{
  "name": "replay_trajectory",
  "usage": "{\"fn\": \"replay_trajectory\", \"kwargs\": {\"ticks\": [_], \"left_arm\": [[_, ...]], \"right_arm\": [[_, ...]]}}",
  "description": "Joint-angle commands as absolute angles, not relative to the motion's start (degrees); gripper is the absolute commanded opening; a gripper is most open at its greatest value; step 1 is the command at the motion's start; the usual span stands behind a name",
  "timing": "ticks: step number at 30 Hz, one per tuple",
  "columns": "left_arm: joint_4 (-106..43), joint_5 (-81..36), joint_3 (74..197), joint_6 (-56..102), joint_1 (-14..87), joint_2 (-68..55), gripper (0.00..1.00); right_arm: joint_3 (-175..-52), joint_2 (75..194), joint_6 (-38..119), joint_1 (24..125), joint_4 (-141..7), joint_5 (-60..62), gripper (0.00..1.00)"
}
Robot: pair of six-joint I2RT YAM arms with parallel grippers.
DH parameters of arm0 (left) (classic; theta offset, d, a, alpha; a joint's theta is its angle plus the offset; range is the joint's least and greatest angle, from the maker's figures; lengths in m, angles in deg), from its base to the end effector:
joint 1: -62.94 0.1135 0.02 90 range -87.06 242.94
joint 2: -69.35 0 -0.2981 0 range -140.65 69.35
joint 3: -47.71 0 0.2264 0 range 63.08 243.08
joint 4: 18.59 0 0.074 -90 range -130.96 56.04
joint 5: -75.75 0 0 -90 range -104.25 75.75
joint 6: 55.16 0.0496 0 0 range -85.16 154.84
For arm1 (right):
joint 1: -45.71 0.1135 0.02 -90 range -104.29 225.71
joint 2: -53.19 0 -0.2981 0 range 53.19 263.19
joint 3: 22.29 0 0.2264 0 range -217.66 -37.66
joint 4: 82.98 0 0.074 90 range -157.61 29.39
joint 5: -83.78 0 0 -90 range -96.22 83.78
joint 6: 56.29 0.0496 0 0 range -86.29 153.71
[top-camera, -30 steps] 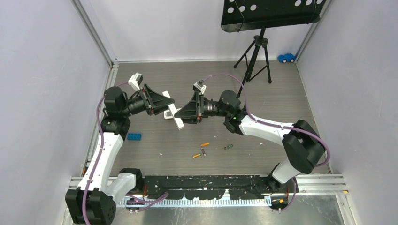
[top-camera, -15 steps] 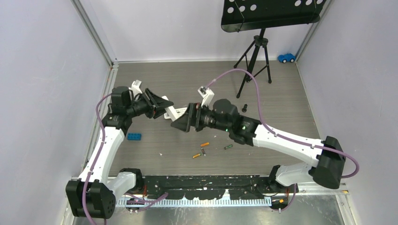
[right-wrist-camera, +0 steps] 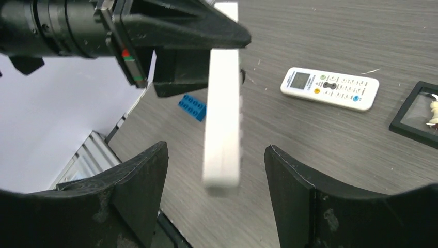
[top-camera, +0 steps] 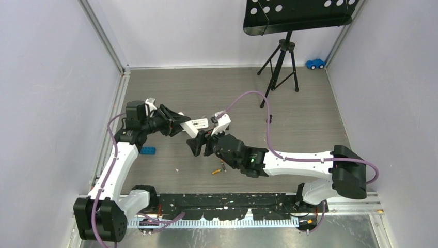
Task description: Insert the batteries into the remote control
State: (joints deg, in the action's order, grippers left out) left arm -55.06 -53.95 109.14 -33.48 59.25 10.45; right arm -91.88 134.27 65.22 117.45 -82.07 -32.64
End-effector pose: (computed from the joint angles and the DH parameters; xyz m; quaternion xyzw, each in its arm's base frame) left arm 0.1828 -0.0435 0.3161 -0.3090 0.7870 -0.5023 0.1814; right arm 0.1185 0.2887 0.3375 -0.1265 0.7617 0.3677 0.5183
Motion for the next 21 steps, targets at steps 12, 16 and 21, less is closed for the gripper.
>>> {"fn": "replay_trajectory", "kwargs": {"ticks": [12, 16, 21], "left_arm": [[-44.0, -60.2, 101.6, -49.7, 59.4, 16.7, 0.00], [-41.9, -61.2, 101.5, -50.6, 59.4, 16.6, 0.00], [-41.7, -61.4, 101.9, -50.6, 59.4, 16.4, 0.00]], "right_arm": [[-86.4, 133.8, 64.1, 117.6, -105.4, -40.4, 0.34], [-86.9, 132.7, 66.3, 117.5, -102.8, -39.6, 0.26], [-87.2, 132.0, 66.7, 117.5, -99.9, -40.1, 0.66]]}}
